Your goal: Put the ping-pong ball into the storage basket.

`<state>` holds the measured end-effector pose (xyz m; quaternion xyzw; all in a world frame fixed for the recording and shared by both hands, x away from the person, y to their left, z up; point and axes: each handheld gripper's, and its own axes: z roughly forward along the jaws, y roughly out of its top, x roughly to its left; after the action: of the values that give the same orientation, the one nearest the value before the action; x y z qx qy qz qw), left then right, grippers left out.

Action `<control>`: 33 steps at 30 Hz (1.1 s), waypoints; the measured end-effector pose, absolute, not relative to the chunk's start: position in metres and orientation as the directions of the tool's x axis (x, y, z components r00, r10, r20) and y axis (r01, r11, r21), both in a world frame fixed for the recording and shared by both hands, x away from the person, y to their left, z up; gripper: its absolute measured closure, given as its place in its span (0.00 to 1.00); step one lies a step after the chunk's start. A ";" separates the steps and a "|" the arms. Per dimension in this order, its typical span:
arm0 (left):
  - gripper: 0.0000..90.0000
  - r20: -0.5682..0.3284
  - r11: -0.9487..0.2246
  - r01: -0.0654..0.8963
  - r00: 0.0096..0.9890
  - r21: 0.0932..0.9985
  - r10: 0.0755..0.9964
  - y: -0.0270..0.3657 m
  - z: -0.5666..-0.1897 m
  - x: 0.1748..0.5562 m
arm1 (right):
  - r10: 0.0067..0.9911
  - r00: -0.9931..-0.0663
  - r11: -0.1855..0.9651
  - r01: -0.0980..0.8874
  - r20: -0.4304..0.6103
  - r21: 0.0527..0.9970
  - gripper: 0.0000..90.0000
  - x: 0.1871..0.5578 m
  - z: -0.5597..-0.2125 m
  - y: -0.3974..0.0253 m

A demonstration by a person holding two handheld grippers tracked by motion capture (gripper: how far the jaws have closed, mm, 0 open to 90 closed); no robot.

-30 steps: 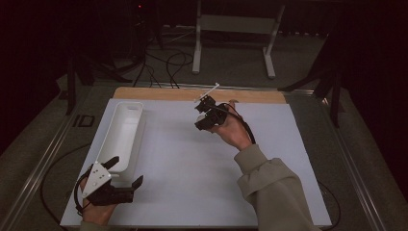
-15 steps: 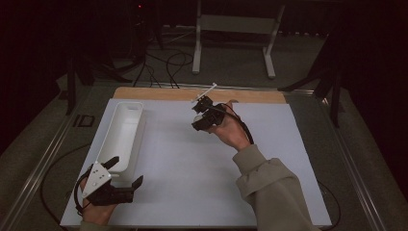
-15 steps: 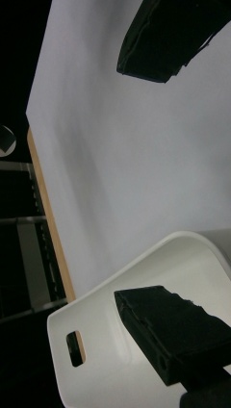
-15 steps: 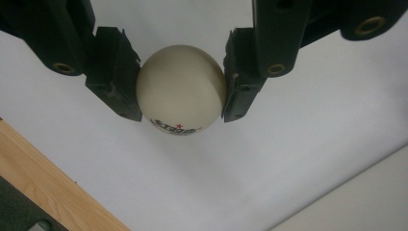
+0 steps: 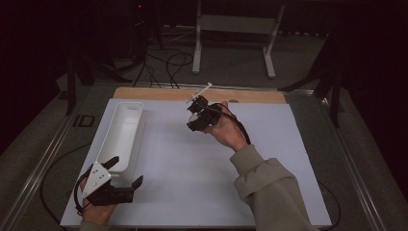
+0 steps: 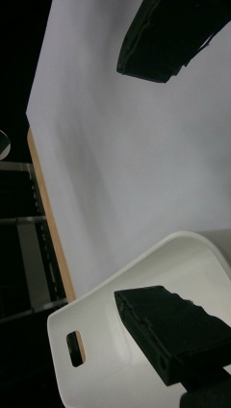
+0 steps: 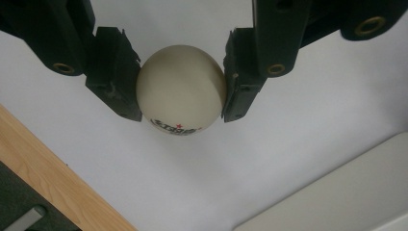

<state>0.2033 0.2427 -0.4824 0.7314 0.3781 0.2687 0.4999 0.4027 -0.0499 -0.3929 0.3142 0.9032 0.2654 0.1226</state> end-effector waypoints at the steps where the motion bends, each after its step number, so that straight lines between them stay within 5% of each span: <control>1: 0.00 0.015 -0.214 0.284 0.570 0.935 0.822 0.243 -0.482 0.203 | 0.627 -0.777 0.664 0.495 -0.056 0.560 0.56 0.402 -0.393 -0.049; 33: 0.00 0.015 -0.217 0.287 0.572 0.933 0.820 0.243 -0.482 0.204 | 0.587 -0.808 0.679 0.454 -0.054 0.577 0.56 0.395 -0.389 -0.032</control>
<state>0.2035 0.2426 -0.4824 0.7330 0.3773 0.2671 0.4990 0.3951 -0.0319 -0.3894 0.2864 0.9085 0.2802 0.1183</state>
